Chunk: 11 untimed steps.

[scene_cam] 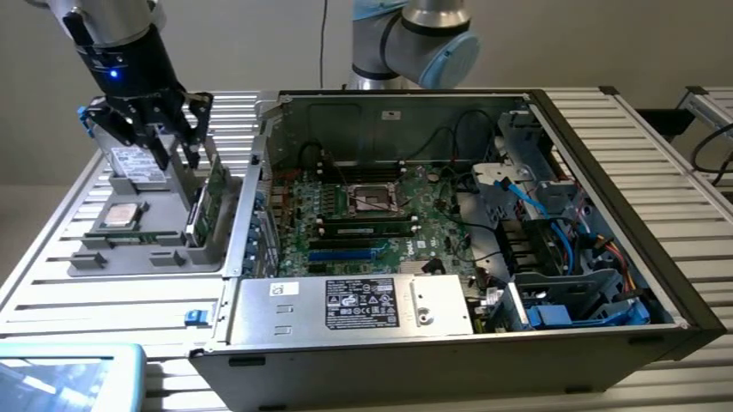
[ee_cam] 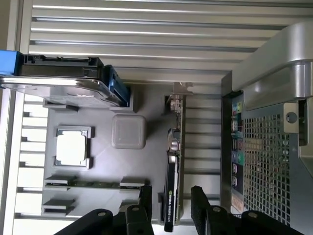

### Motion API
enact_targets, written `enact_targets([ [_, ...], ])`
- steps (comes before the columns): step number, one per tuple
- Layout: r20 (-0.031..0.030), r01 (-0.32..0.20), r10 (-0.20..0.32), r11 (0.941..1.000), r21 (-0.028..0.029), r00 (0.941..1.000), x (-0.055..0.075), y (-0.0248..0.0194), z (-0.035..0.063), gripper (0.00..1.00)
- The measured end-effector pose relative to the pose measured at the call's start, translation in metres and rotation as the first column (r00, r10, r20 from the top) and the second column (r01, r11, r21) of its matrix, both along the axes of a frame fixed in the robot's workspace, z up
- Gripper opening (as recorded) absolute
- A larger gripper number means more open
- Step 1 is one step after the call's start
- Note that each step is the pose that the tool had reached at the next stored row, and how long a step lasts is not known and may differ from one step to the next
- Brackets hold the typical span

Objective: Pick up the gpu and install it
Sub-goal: 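Pick up the gpu and move the gpu toward the slot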

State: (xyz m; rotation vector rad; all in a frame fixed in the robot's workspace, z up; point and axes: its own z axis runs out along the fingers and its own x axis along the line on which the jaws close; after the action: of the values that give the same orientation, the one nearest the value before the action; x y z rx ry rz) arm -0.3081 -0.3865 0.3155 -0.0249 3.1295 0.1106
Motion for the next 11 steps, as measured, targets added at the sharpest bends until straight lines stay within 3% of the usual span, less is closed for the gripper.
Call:
enact_targets([
  [11, 0.0, 0.002, -0.002, 1.0, 0.0002, 1.0, 0.001, -0.001, -0.02, 0.46],
])
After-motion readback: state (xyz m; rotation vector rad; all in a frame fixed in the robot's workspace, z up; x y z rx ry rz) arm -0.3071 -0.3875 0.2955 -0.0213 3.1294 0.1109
